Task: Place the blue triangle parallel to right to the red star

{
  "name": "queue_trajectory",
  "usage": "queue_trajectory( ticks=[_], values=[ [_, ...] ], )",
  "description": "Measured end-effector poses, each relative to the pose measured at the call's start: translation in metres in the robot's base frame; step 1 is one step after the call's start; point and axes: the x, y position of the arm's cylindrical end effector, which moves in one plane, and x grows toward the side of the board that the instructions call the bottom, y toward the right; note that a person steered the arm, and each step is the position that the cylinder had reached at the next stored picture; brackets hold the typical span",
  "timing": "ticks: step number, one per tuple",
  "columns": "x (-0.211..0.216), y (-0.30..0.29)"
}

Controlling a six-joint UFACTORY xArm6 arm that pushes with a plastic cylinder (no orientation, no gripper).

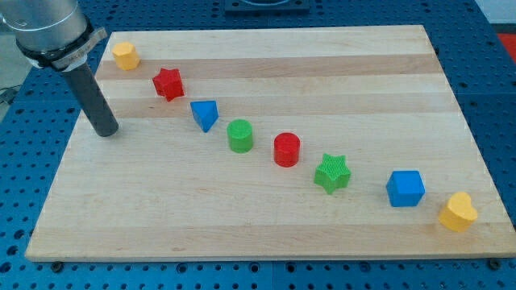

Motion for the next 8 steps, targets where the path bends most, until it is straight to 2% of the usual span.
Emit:
queue_trajectory(
  ticks=[2,3,4,5,8],
  values=[
    [0.0,0.006],
    [0.002,0.057],
    [0.003,0.058],
    [0.034,0.066],
    [0.011,0.069]
  ],
)
